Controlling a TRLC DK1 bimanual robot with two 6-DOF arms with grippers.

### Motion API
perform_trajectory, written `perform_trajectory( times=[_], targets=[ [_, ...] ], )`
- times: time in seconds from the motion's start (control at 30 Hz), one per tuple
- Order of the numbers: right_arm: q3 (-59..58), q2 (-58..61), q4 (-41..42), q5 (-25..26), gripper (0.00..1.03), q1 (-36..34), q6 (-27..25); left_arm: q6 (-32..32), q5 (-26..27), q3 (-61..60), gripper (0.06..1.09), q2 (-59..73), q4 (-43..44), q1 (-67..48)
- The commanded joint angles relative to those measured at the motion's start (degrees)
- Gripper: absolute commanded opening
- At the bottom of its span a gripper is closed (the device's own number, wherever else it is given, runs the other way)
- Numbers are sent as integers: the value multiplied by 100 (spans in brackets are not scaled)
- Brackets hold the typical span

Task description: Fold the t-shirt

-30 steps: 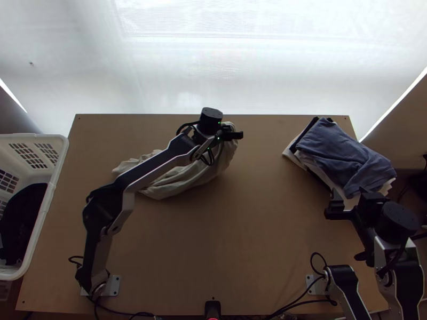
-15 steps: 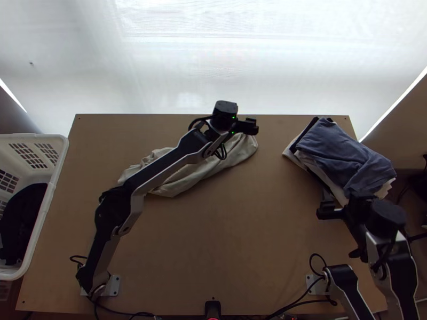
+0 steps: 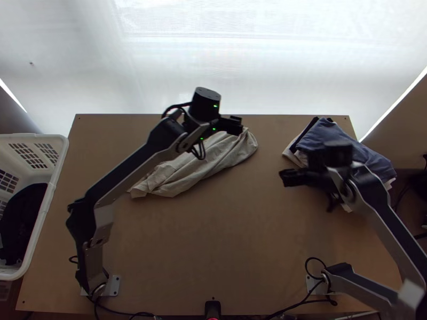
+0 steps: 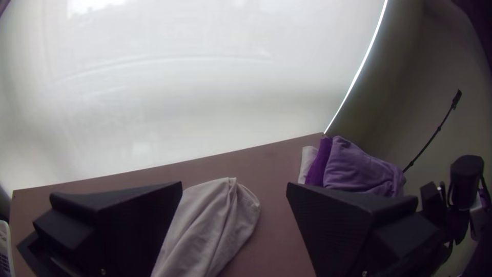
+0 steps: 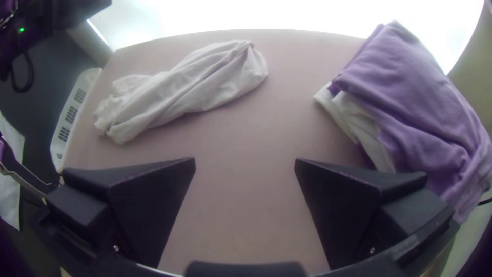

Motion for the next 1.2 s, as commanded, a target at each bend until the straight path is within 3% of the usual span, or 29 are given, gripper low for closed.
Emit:
perform_trajectory(
  times=[0.0,0.1,0.3,0.47,0.57,0.73,0.83,1.17],
  targets=[
    [1101,1739,4,-535,90,141,274,151,-145,-287,105,-504,-227,133],
    [1628,2468,39,-1018,85,44,423,257,-277,-383,105,-697,-227,125],
    [2367,3514,118,-1185,81,-52,432,354,-365,-577,105,-1014,-227,186],
    [2885,4349,355,-1176,80,-123,344,362,-409,-867,105,-1330,-227,274],
    [3202,4745,522,-1176,71,-193,362,362,-409,-998,105,-1462,-227,362],
    [3641,5167,689,-1141,69,-193,397,362,-409,-1192,105,-1638,-227,485],
    [3861,5351,689,-1071,61,-184,423,362,-409,-1245,105,-1708,-227,546],
    [3940,5624,689,-728,58,-184,608,362,-400,-1262,105,-1787,-227,749]
  ],
)
